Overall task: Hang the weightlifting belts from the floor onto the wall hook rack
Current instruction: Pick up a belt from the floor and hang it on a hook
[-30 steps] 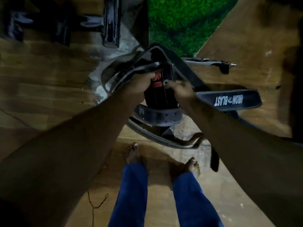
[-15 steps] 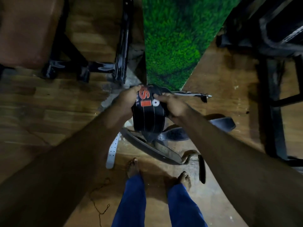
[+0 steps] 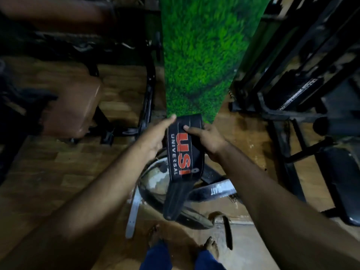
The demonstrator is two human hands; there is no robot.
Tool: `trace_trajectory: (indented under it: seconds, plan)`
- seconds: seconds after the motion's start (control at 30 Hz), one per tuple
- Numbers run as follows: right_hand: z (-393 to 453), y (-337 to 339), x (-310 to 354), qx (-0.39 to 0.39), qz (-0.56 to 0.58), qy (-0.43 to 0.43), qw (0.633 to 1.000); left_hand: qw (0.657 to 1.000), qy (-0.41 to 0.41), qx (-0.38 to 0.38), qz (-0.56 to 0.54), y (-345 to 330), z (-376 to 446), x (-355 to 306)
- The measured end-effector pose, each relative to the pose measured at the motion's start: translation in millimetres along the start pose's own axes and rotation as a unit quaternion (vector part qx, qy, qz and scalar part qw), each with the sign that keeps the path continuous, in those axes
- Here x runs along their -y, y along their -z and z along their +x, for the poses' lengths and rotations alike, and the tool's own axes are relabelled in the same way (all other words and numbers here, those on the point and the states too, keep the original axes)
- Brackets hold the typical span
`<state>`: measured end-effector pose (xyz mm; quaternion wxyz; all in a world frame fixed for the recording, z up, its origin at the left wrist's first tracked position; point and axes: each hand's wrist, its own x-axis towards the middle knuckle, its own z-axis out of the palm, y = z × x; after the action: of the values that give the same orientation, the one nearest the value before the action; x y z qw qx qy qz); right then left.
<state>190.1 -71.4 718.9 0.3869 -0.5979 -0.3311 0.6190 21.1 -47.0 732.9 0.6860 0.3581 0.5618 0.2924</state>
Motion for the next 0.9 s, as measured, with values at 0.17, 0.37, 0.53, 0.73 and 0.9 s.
trace_trajectory:
  seconds: [0.17, 0.37, 0.53, 0.73, 0.9]
  plan:
    - [-47.0, 0.3, 58.5, 0.04, -0.036, 0.024, 0.998, 0.999, -0.042, 0.019, -0.024, -16.5, -19.1, -75.8]
    - [-61.0, 2.4, 120.5, 0.016, 0.154, 0.048, 0.987, 0.972, -0.206, 0.103, 0.031, -17.0, -50.3, -101.5]
    - [-67.6, -17.6, 152.0, 0.001, 0.052, 0.191, 0.98, 0.985, -0.134, 0.107, 0.008, 1.5, -56.9, -153.2]
    - [-81.9, 7.6, 181.5, 0.023, -0.036, 0.133, 0.99, 0.963, -0.266, 0.043, 0.004, -33.7, -63.7, -191.4]
    - [-70.8, 28.4, 221.1, 0.034, 0.136, 0.092, 0.986, 0.933, -0.352, 0.072, 0.011, -61.5, -71.3, -192.4]
